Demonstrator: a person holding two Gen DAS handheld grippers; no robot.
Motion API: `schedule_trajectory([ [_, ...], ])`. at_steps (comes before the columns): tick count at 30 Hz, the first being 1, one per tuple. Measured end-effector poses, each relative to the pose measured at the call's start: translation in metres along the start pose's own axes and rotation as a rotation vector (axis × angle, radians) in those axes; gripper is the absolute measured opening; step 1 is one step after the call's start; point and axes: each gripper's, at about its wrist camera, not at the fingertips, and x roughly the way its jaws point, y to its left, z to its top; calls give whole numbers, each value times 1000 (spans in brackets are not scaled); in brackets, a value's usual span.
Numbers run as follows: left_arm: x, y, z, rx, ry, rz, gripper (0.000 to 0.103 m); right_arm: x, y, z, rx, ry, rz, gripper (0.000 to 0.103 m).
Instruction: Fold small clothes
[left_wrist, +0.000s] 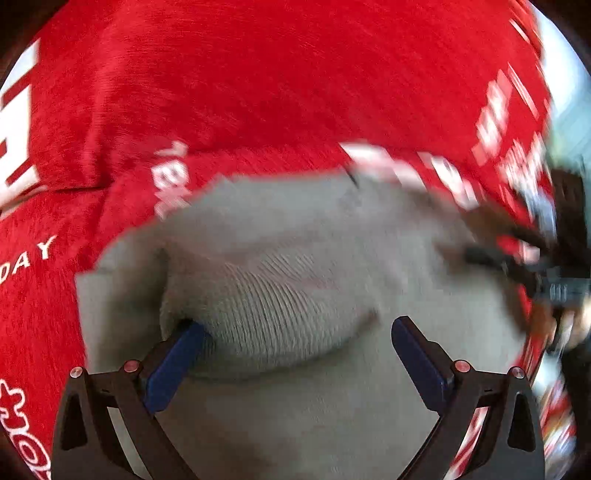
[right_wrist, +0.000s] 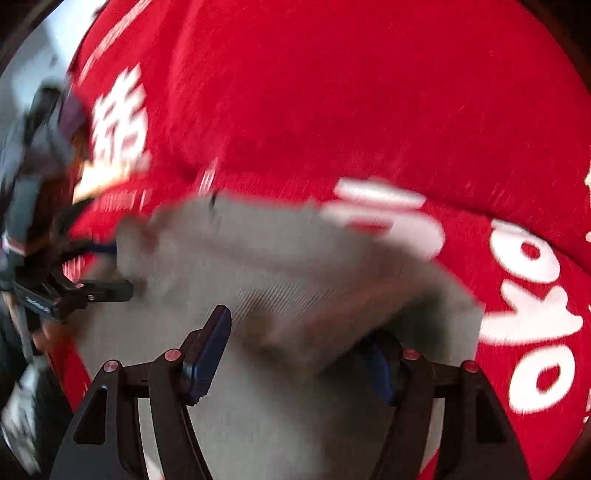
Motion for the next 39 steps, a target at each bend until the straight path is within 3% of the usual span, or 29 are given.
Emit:
schedule_trajectory([
  [4,-6,57,42,-290,-100,-33,101,-5,-47,27,256,-104,17,72],
  [6,-13,87,45,-442,-133,-54,101,-8,-62,29,322,-117,-14,72],
  [8,-19,105,37,-505,-142,-85,101,-14,-69,21,343,-121,-39,72],
  [10,-29,110,26,-497,-160,-74,101,-18,-62,13,296,-118,-94,72],
  [13,-35,95,12,-408,-169,-13,101,-12,-39,10,202,-95,-159,72],
  [17,1,53,11,-271,-68,-19,101,29,5,17,85,3,-236,72],
  [19,10,33,10,-173,-64,45,101,46,20,16,2,52,-321,72],
  [21,19,33,13,-112,-77,153,101,56,17,11,-1,37,-443,72],
  [22,22,45,14,-137,-78,210,101,57,7,9,21,46,-479,72],
  [24,24,89,14,-289,-68,276,101,50,-17,3,117,25,-470,79],
  [26,17,130,7,-444,-69,263,101,41,-45,-5,246,4,-431,79],
  [28,3,167,-5,-605,-100,195,101,36,-57,-10,304,-21,-380,79],
  [31,-22,179,-14,-660,-156,184,101,27,-45,-9,278,-36,-443,80],
  [34,-45,152,-10,-555,-210,260,101,14,-20,-7,224,-95,-439,80],
  [37,-34,104,2,-415,-196,231,101,21,5,-5,161,-70,-407,80],
  [39,-13,68,4,-291,-162,213,101,35,16,-7,107,-22,-436,80],
])
